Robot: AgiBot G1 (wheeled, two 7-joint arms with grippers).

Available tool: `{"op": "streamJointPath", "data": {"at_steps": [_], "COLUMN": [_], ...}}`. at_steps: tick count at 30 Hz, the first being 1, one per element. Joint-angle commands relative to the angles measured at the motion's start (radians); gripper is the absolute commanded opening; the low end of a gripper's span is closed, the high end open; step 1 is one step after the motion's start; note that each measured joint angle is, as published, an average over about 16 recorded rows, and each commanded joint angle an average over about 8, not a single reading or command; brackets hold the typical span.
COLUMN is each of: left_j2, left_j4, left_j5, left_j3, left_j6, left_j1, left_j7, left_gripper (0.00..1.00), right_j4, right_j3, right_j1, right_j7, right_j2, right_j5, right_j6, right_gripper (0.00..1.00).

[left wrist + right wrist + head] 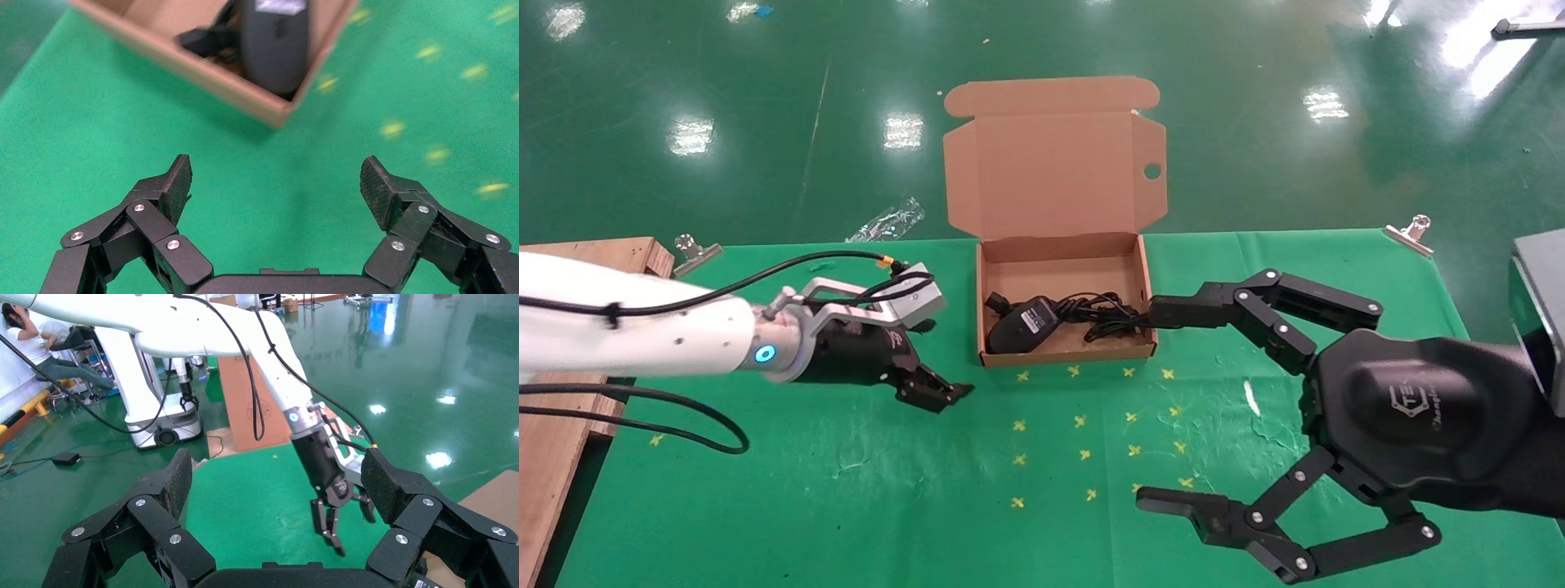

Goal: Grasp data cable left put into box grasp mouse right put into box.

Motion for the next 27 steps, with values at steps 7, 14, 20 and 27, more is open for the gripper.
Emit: {"op": "streamJointPath", "data": {"at_steps": [7,14,20,27], "left_j2": [-0.083,-0.156,-0.218,-0.290], "left_j4": [-0.060,-0.113,-0.158,-0.211], "left_j5": [-0.217,-0.407,-0.569,-0.756], "left_j3": [-0.147,-0.275,-0.385,-0.511], "left_j6": [0.108,0.203,0.284,0.378], "left_j1": [0.086,0.162,0.227,0.302], "left_j7": [0.116,0.218,0.305,0.405], "left_gripper": [1.00,1.00,1.00,1.00], "right_j4": [0.010,0.010,0.010,0.010], "right_j3": [0.003,0.002,0.002,0.001], "right_j1": [-0.006,-0.006,-0.006,-0.006], "right_j7": [0.003,0.003,0.003,0.002], "right_j2": [0.007,0.007,0.008,0.008], "right_j5": [0.012,0.012,0.012,0.013], "right_j6": [-0.004,-0.004,-0.004,-0.004], "right_gripper": [1.00,1.00,1.00,1.00]}}
